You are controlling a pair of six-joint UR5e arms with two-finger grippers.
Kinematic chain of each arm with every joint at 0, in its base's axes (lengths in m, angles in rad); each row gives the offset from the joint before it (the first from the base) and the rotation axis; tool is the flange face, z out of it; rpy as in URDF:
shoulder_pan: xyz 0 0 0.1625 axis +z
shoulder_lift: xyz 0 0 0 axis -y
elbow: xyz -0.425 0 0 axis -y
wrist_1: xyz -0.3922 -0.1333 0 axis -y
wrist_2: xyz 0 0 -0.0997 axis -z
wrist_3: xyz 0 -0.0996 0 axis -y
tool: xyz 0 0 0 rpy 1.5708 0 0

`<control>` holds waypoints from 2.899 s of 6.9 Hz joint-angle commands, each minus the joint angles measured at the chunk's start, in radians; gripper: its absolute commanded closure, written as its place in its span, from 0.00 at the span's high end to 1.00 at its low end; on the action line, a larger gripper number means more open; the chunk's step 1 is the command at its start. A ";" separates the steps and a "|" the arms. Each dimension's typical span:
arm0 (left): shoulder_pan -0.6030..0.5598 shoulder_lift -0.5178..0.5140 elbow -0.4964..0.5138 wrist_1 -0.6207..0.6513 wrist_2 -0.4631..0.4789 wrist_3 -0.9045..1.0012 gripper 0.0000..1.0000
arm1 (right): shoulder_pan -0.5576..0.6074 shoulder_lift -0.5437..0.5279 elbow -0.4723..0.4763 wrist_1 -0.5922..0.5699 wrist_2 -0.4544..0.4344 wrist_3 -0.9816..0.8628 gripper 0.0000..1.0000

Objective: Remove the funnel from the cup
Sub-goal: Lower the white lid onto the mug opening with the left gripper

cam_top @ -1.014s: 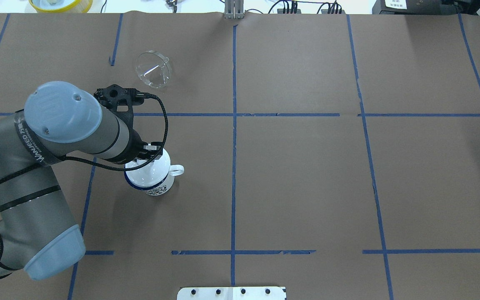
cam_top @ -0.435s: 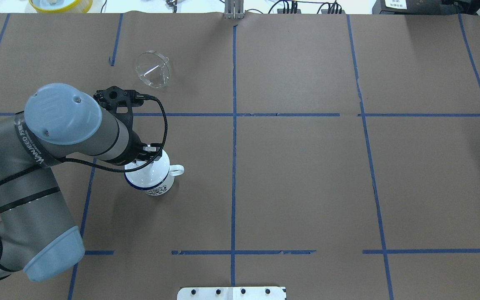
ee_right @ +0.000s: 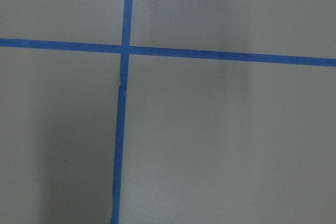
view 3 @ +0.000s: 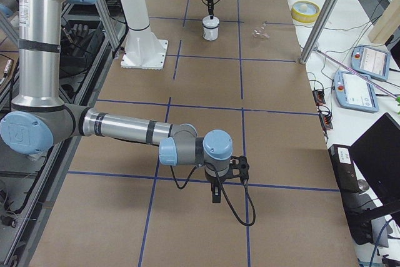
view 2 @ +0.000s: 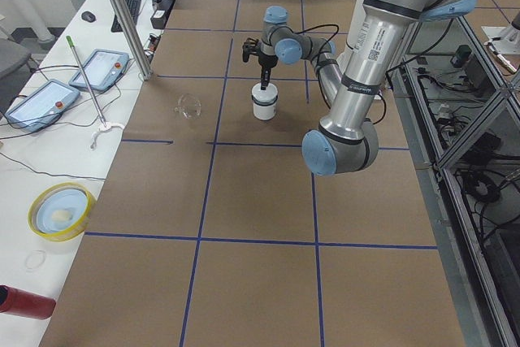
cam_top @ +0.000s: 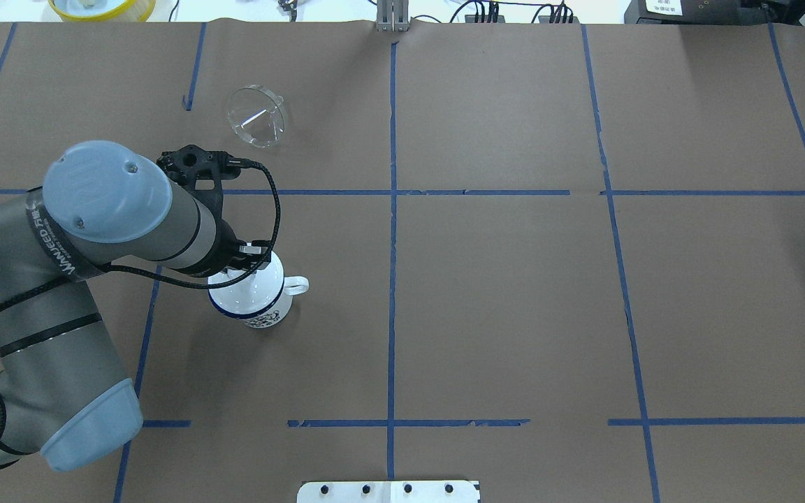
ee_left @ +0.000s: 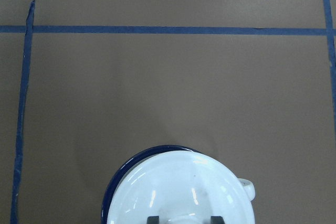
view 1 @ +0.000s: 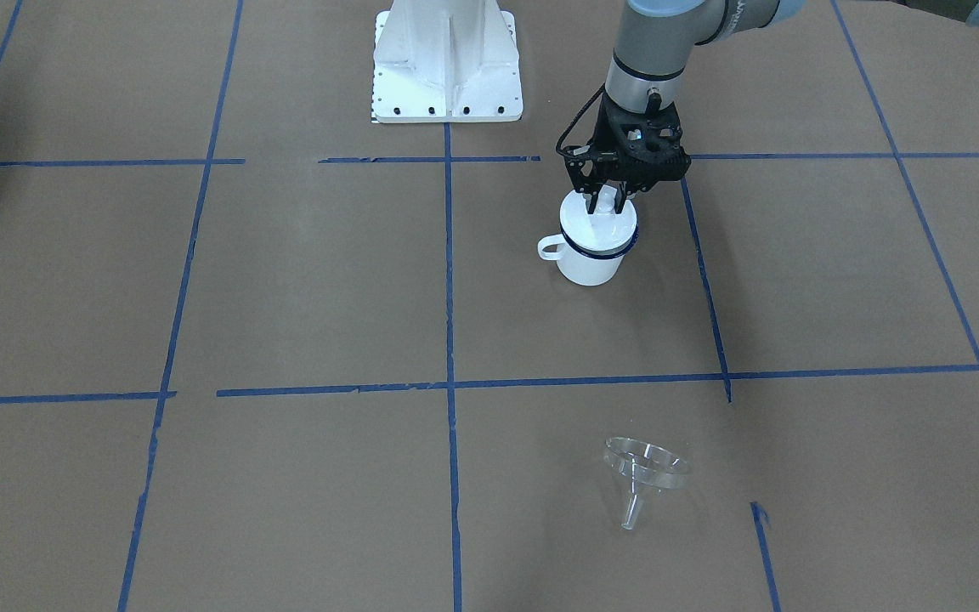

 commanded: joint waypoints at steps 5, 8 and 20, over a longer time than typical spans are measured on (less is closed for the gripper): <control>0.002 0.001 0.013 0.000 0.000 0.006 0.00 | 0.000 0.000 0.000 0.000 0.000 0.000 1.00; 0.002 0.001 0.016 -0.002 -0.001 0.006 0.00 | 0.000 0.000 0.000 0.000 0.000 0.000 1.00; -0.212 0.087 -0.033 -0.023 -0.122 0.452 1.00 | 0.000 0.000 0.000 0.000 0.000 0.000 1.00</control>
